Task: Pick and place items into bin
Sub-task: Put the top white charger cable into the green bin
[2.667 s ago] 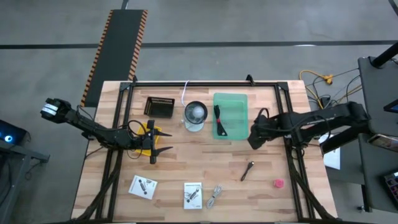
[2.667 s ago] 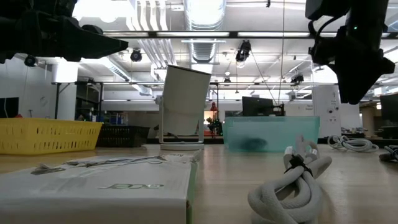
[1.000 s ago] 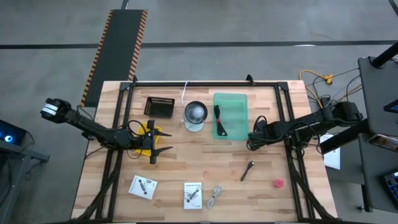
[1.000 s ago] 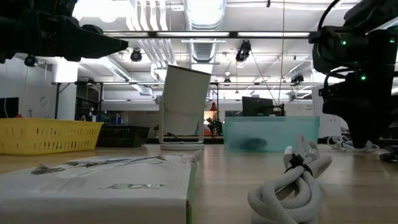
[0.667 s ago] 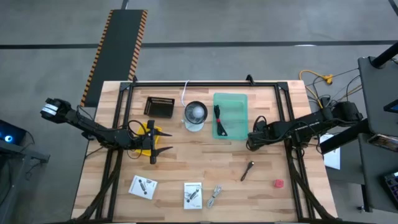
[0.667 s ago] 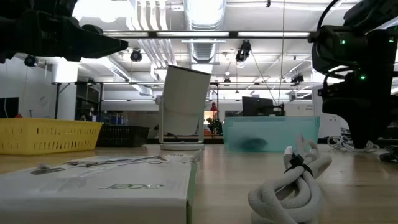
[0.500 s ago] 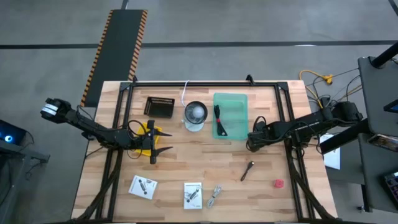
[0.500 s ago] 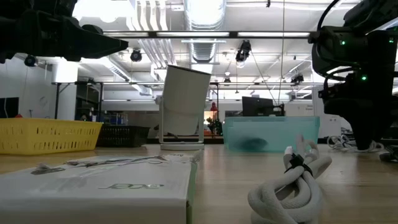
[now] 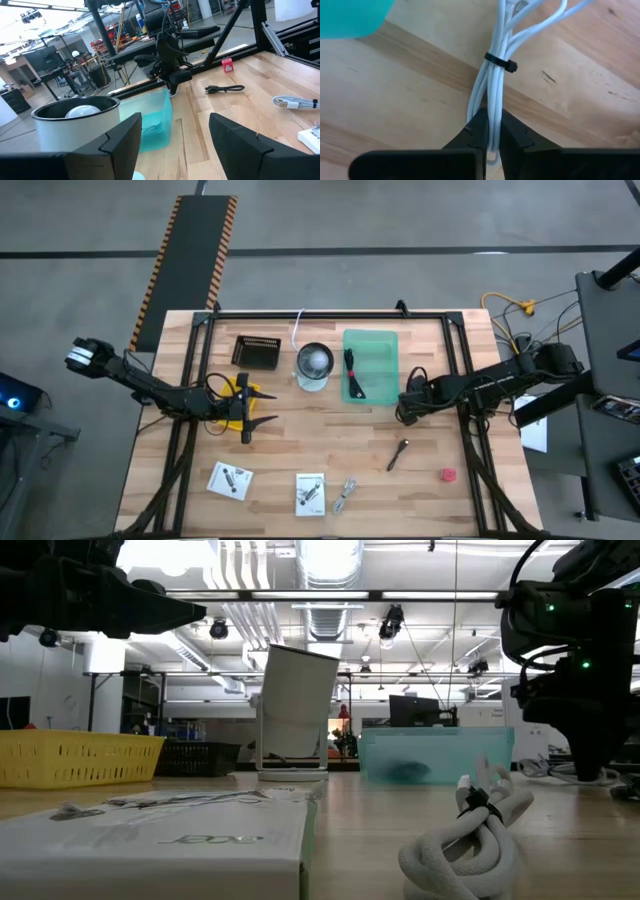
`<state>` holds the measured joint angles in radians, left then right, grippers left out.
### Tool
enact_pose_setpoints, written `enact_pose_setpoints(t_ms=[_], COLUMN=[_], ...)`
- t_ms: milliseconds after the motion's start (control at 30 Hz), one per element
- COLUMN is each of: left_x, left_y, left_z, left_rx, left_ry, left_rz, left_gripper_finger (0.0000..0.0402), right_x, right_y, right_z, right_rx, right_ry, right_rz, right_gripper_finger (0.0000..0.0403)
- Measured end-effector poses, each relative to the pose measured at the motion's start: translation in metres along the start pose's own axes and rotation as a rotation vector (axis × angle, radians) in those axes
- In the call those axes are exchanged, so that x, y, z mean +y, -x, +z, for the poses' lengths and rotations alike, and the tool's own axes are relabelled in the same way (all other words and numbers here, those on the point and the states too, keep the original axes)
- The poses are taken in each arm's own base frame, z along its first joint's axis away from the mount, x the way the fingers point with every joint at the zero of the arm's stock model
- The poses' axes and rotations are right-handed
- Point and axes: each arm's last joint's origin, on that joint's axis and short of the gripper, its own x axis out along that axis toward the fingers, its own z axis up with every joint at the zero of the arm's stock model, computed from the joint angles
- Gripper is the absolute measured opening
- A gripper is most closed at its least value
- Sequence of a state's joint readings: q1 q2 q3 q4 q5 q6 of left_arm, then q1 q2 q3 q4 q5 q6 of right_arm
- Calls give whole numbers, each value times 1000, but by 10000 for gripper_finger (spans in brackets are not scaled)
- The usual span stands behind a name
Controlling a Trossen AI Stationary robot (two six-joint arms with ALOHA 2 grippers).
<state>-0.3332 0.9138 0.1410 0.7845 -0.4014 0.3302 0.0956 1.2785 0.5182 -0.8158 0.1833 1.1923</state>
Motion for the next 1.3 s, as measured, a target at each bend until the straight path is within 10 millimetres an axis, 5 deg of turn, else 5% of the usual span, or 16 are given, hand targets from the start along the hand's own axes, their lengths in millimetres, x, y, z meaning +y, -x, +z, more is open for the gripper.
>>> enact_pose_setpoints(t_ms=[1300], left_x=[0], left_y=[0], left_z=[0], left_rx=[0], left_ry=[5], left_rz=[0], left_gripper_finger=[216], right_x=[9], right_y=[26], right_z=[-4], right_rx=[43], right_ry=[104], right_rz=[59], right_gripper_finger=[13])
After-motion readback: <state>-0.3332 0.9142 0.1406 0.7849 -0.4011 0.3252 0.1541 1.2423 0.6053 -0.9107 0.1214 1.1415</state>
